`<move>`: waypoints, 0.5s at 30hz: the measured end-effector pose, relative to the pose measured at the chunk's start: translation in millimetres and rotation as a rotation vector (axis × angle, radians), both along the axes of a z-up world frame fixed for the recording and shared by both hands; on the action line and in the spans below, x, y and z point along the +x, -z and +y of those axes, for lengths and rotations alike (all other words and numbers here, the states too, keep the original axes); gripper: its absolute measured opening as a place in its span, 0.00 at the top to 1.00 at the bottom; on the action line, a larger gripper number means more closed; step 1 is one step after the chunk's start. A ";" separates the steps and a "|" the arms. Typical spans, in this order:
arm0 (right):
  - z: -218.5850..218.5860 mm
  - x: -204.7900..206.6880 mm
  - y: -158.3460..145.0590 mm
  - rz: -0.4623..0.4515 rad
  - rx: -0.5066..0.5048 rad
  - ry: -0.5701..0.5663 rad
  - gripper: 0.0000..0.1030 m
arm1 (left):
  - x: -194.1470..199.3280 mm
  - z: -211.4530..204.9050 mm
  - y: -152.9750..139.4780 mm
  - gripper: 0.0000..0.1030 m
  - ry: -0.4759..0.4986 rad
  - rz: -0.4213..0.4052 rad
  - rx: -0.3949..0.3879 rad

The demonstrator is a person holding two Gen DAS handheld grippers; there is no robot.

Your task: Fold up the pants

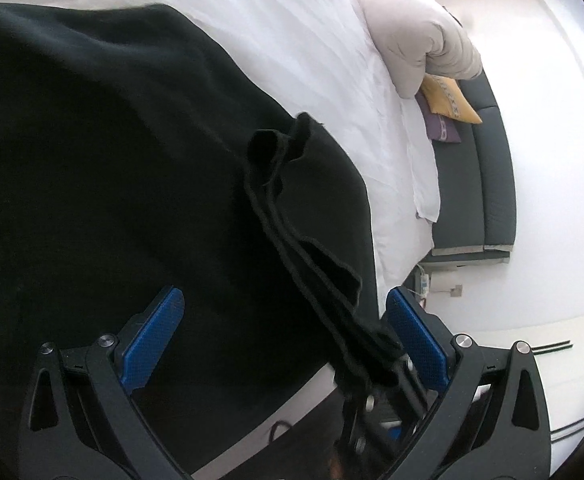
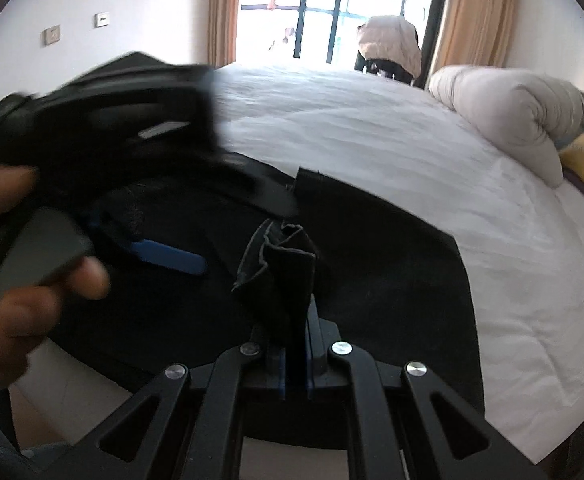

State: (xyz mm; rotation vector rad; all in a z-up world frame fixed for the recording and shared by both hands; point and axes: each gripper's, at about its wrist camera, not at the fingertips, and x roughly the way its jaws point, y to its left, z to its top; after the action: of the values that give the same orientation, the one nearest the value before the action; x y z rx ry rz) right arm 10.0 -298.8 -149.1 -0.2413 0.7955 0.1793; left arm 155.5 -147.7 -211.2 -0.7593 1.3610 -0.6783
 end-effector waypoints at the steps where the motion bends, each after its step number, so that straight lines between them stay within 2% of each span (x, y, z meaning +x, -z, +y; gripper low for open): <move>1: 3.5 -2.6 -2.1 -0.015 -0.007 -0.010 0.92 | 3.8 -4.5 2.1 0.00 0.003 0.012 -0.009; 5: 12.3 -9.0 -1.6 -0.045 -0.030 -0.030 0.92 | 12.3 -13.1 7.7 0.03 -0.009 0.031 -0.062; 6: 14.3 -8.7 -1.5 -0.046 -0.032 -0.033 0.92 | 14.6 -13.7 7.8 0.12 -0.012 0.032 -0.066; 7: 17.4 -9.7 -1.3 -0.047 -0.035 -0.040 0.92 | 16.5 -15.5 7.3 0.23 -0.003 0.029 -0.063; 8: 19.6 -10.1 -1.1 -0.047 -0.038 -0.046 0.92 | 18.3 -18.2 8.0 0.54 0.009 0.030 -0.051; 9: 21.5 -10.5 -1.1 -0.047 -0.041 -0.053 0.92 | 19.2 -19.5 9.9 0.77 0.023 0.037 -0.027; 12: 26.4 -10.2 -1.2 -0.043 -0.046 -0.066 0.92 | 19.5 -14.3 14.9 0.90 0.010 0.032 -0.004; 15: 33.1 -10.2 -2.5 -0.040 -0.044 -0.088 0.92 | 17.2 -4.5 12.9 0.92 -0.001 0.018 0.001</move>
State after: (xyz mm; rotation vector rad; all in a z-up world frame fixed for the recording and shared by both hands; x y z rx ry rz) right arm -0.2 -265.7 -146.6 -0.3208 0.7500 0.2398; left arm 172.7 -152.2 -224.1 -0.7663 1.3769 -0.6713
